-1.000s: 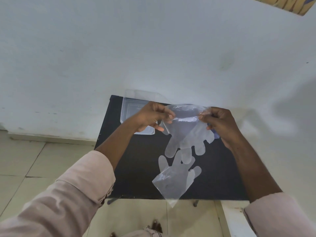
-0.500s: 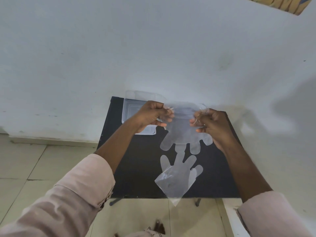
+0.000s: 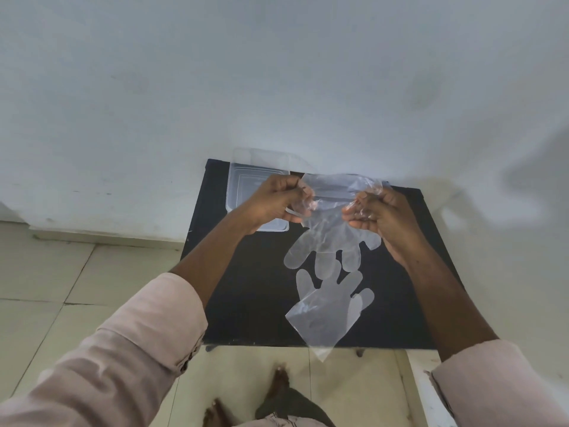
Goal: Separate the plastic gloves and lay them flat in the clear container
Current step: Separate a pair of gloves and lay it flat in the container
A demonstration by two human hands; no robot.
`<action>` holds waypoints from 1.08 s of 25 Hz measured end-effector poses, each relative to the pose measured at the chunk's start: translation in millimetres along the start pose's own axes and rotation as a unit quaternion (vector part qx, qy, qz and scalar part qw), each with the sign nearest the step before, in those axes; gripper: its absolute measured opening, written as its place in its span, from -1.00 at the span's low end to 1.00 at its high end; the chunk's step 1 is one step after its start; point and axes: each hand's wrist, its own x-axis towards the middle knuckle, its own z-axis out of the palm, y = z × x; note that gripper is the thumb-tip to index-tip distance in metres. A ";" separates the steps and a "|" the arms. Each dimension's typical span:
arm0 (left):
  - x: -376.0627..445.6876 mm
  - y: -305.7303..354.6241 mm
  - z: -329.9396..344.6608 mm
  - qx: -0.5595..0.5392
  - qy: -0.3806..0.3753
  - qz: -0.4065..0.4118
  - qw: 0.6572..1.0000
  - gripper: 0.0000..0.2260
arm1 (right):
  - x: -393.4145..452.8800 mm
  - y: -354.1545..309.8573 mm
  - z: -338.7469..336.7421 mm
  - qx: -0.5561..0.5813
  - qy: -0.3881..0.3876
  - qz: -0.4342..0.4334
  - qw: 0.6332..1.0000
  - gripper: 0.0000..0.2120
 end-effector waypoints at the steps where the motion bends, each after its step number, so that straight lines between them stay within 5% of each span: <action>1: 1.8 -0.6 -0.9 0.000 0.000 0.000 1.000 -0.89 | 3.2 0.5 -0.8 0.004 -0.002 0.002 1.000 -0.84; 19: 75.9 -0.2 -70.4 0.083 0.137 -0.073 0.984 -0.78 | 142.6 3.0 25.7 0.027 -0.111 0.059 0.992 -0.80; 27: 101.2 -12.7 -125.3 0.030 0.112 -0.057 0.992 -0.80 | 177.5 -14.8 71.2 0.001 -0.066 0.060 0.996 -0.82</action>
